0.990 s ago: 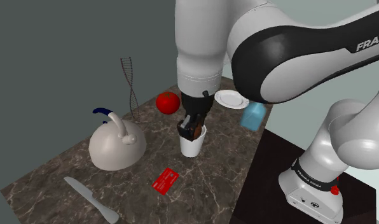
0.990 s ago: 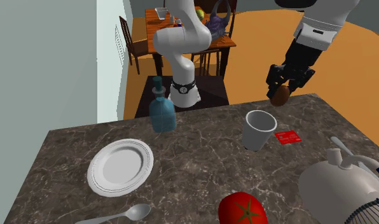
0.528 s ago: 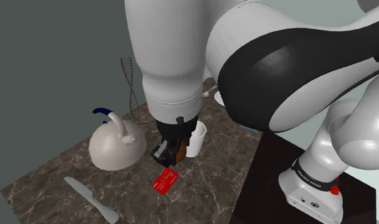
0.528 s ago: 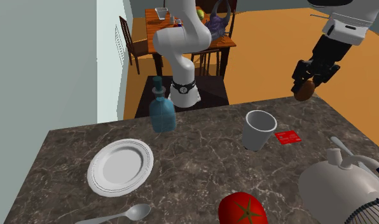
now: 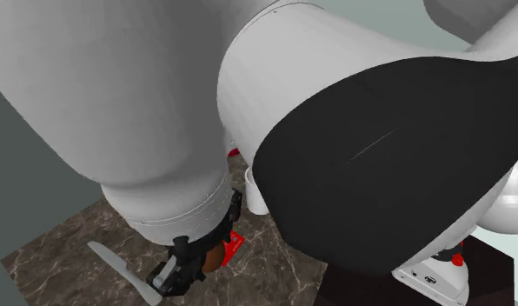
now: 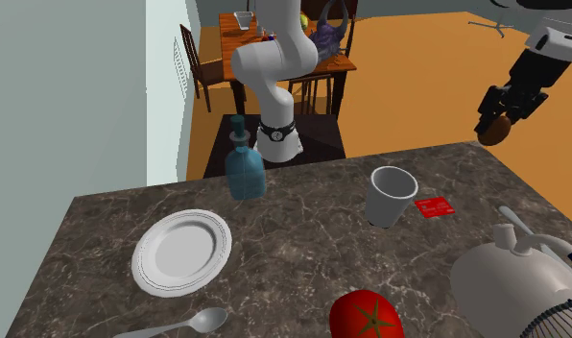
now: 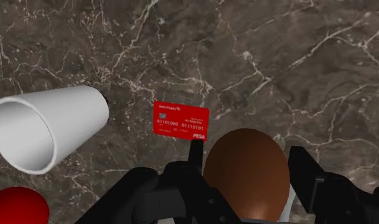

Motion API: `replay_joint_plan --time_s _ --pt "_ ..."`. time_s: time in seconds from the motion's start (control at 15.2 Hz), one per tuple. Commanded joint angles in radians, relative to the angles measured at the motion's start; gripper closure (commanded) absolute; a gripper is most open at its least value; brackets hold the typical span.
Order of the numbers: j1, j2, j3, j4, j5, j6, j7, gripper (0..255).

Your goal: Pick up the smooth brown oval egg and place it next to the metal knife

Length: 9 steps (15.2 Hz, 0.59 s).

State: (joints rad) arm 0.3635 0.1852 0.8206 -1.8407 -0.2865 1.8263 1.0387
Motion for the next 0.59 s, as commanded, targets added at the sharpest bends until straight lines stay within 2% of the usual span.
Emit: replay_joint_plan --time_s 0.0,0.53 --pt "0.016 0.03 0.0 0.013 -0.021 0.004 0.026 255" --pt "0.027 0.074 -0.014 -0.051 -0.062 0.092 0.063 255"
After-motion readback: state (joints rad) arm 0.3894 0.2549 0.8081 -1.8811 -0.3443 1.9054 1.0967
